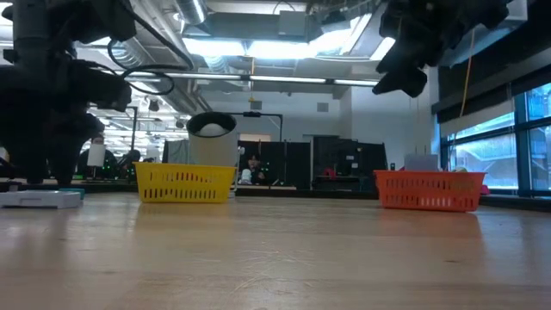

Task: Pick & Place Office items
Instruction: Put the white digital clock into the yellow bin

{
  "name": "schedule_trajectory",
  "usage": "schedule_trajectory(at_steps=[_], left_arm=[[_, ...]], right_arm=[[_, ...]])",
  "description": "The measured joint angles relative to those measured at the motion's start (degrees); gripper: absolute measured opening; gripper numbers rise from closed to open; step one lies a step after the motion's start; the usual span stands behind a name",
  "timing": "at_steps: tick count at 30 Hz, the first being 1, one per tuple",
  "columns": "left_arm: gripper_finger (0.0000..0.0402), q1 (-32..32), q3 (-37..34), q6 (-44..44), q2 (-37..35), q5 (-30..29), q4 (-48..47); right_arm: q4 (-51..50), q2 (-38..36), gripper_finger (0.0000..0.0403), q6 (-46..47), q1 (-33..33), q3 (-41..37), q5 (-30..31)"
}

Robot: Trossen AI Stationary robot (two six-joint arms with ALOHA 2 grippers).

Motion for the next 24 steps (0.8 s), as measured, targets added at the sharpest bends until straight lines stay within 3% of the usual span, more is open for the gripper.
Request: schedule_trajectory(at_steps=[18, 24], left_arm=[[0.0266, 2.1, 0.3, 3.6, 10.7, 0.5, 0.8], [0.0232, 2.1, 0.5, 3.6, 9.5, 1.0, 0.9]], right_arm=[[5.2, 0.0, 0.0238, 0.0, 7.0, 0.0, 2.0], [5.2, 0.0, 0.0238, -0.1, 8.1, 0.0, 3.4]])
